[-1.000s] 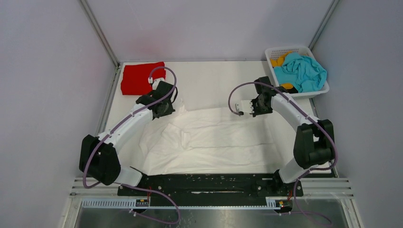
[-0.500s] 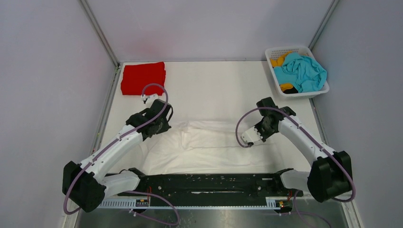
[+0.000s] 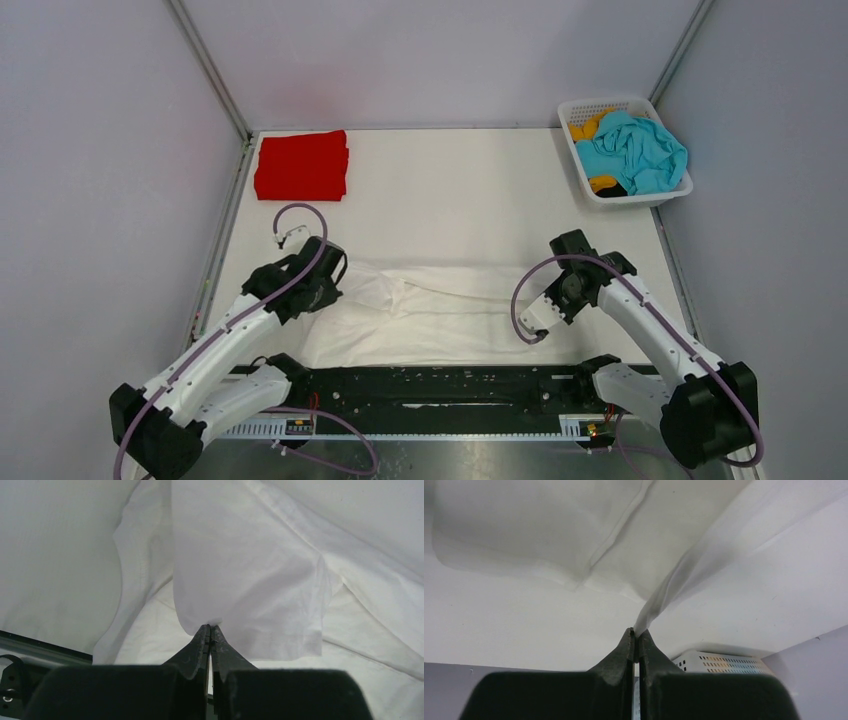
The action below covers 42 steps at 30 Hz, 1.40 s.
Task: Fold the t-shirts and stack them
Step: Fold the other side of the tshirt into a rectangle
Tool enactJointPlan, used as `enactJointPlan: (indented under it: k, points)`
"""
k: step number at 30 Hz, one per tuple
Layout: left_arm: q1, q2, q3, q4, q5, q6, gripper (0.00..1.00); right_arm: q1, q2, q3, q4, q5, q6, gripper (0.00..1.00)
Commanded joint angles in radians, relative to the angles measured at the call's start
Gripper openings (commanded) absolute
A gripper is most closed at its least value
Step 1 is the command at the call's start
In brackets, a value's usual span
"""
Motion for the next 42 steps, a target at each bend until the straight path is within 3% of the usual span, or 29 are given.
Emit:
enactJointPlan:
  k: [1,9,10,13,14,15,16,17,18,19,20,21,27,29,31,33,36,39,42]
  points:
    - [-0.004,-0.073,-0.033,-0.051,-0.012,-0.047,0.00,0.005,0.024,-0.004,-0.039,0.038,-0.040,0.00]
    - [-0.004,-0.035,-0.118,-0.050,0.039,-0.108,0.00,0.006,0.019,-0.064,-0.016,-0.009,-0.096,0.00]
    - [-0.004,-0.030,-0.125,-0.049,0.045,-0.116,0.04,0.005,0.020,-0.070,-0.010,-0.012,-0.099,0.00]
    - [-0.006,-0.004,-0.142,-0.044,0.061,-0.135,0.08,0.005,0.033,-0.092,0.005,-0.016,-0.120,0.08]
    - [-0.005,0.008,-0.145,-0.045,0.065,-0.137,0.11,0.006,0.036,-0.100,0.017,-0.018,-0.124,0.17]
    - [-0.006,0.017,-0.141,-0.050,0.064,-0.139,0.19,0.008,0.037,-0.103,0.031,-0.017,-0.123,0.33]
    - [-0.006,0.025,-0.132,-0.056,0.064,-0.140,0.28,0.007,0.038,-0.101,0.032,-0.016,-0.118,0.57]
    - [-0.005,0.028,-0.123,-0.061,0.061,-0.138,0.35,0.007,0.038,-0.097,0.031,-0.015,-0.114,0.89]
    - [-0.006,0.025,-0.112,-0.062,0.059,-0.138,0.46,0.007,0.034,-0.089,0.030,-0.016,-0.108,0.98]
    - [-0.007,0.016,-0.102,-0.063,0.055,-0.134,0.64,0.007,0.030,-0.080,0.024,-0.020,-0.102,0.99]
    - [-0.007,0.006,-0.089,-0.062,0.049,-0.131,0.88,0.007,0.025,-0.070,0.019,-0.028,-0.101,0.99]
    - [-0.007,-0.008,-0.075,-0.062,0.040,-0.125,0.98,0.007,0.020,-0.057,0.014,-0.034,-0.099,1.00]
    - [-0.007,-0.023,0.022,0.035,0.034,-0.035,0.99,0.025,-0.027,0.118,0.056,-0.353,0.012,0.99]
    - [-0.006,-0.004,0.032,0.115,0.069,-0.001,0.99,0.049,-0.014,0.215,0.148,-0.476,0.178,1.00]
    - [-0.006,0.035,0.036,0.184,0.125,0.039,0.99,0.063,0.026,0.343,0.273,-0.569,0.482,1.00]
    - [-0.006,0.081,0.049,0.214,0.129,0.063,0.99,0.064,0.090,0.496,0.420,-0.561,1.000,0.99]
    - [-0.002,0.130,0.057,0.246,0.104,0.063,0.99,0.062,0.234,0.736,0.491,-0.361,1.621,0.99]
    - [0.000,0.141,0.009,0.312,0.167,0.072,0.99,0.061,0.334,0.801,0.451,-0.318,1.953,1.00]
    - [0.002,0.134,-0.104,0.442,0.275,0.057,0.99,0.062,0.357,0.682,0.459,-0.301,2.205,0.99]
